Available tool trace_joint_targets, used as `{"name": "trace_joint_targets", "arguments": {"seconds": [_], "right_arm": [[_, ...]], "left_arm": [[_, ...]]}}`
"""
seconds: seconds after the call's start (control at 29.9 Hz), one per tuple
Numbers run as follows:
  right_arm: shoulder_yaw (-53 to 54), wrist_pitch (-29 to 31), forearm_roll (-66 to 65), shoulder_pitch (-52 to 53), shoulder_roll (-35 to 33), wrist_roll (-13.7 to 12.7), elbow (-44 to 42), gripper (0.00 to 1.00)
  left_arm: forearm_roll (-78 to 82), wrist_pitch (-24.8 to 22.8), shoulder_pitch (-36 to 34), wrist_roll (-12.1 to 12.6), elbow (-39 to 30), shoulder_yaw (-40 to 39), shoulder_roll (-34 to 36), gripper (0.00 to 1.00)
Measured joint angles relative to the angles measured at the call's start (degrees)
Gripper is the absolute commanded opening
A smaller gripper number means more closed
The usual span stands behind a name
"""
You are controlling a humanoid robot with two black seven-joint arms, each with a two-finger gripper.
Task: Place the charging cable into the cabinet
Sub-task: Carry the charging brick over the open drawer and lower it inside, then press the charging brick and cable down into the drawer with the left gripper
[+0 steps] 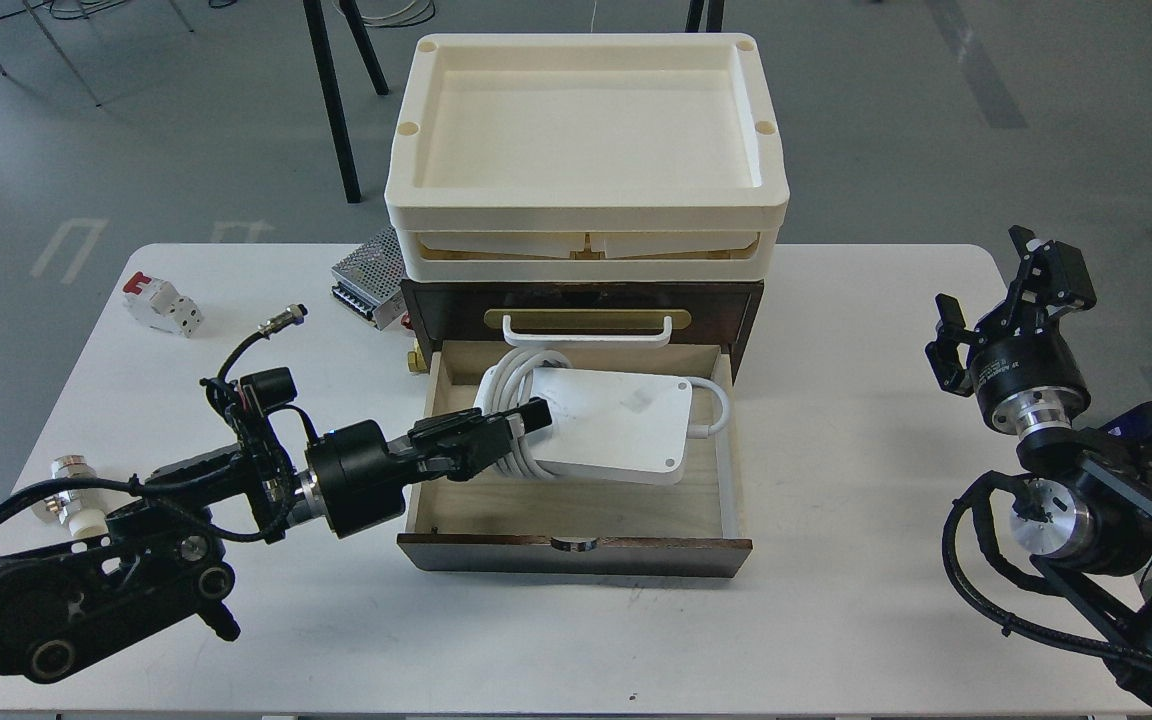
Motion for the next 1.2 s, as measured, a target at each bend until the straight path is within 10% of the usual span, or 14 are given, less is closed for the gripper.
{"name": "trace_joint_targets", "arguments": {"seconds": [1.2], "right_arm": [[0.00, 0.00, 0.01, 0.04, 0.00, 0.00, 0.04, 0.99]], "left_arm": [[22.63, 4.03, -3.59, -0.01, 18.13, 0.07, -12.19, 0.07]]}}
